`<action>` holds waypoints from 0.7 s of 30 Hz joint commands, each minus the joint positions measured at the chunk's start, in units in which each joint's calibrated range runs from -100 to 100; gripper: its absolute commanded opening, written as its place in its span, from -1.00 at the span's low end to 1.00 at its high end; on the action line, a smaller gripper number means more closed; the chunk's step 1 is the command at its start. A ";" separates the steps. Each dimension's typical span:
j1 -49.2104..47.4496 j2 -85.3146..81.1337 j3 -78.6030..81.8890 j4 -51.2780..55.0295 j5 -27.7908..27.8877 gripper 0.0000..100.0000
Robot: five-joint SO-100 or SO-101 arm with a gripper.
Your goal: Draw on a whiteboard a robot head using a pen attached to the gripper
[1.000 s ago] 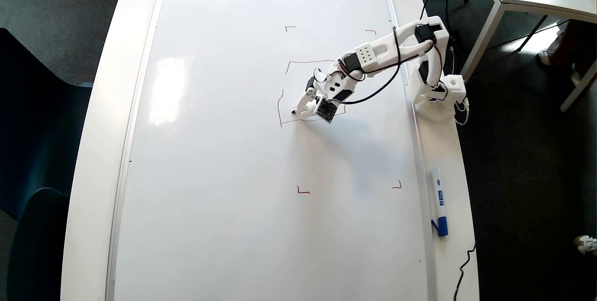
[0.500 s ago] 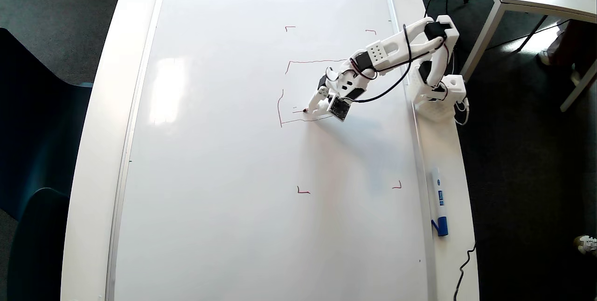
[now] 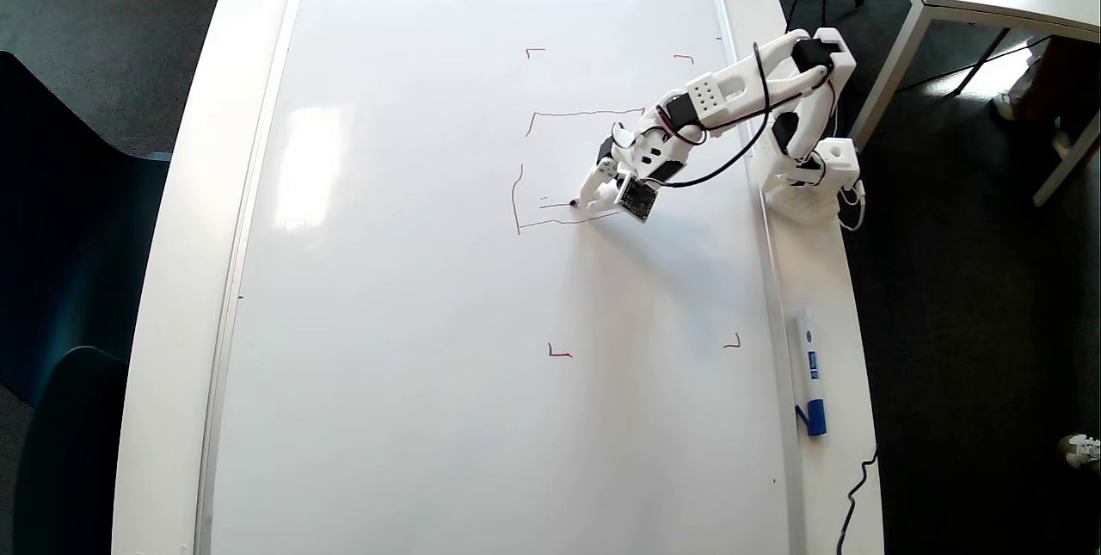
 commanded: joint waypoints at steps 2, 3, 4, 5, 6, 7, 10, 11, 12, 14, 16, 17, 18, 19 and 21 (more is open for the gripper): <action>2.91 -2.04 0.17 0.59 0.14 -0.98; 3.28 -2.04 0.17 0.59 0.14 -0.98; 3.80 -2.04 0.17 0.59 0.19 -0.98; 4.31 -2.04 0.17 0.59 0.19 -0.98; 4.61 -2.04 0.17 0.59 0.19 -0.98; 5.20 -2.04 0.17 0.59 0.24 -0.98; 5.79 -2.04 0.17 0.59 0.24 -0.98; 6.01 -2.04 0.17 0.59 0.24 -0.98; 6.08 -2.04 0.17 0.59 0.24 -0.98; 6.23 -2.04 0.17 0.59 0.24 -0.98; 6.60 -2.04 0.17 0.67 0.24 -0.98; 6.60 -2.04 0.17 0.67 0.24 -0.98; 6.74 -2.04 0.17 0.67 0.24 -0.98; 6.89 -2.04 0.17 0.67 0.24 -0.98; 6.96 -2.04 0.17 0.67 0.24 -0.98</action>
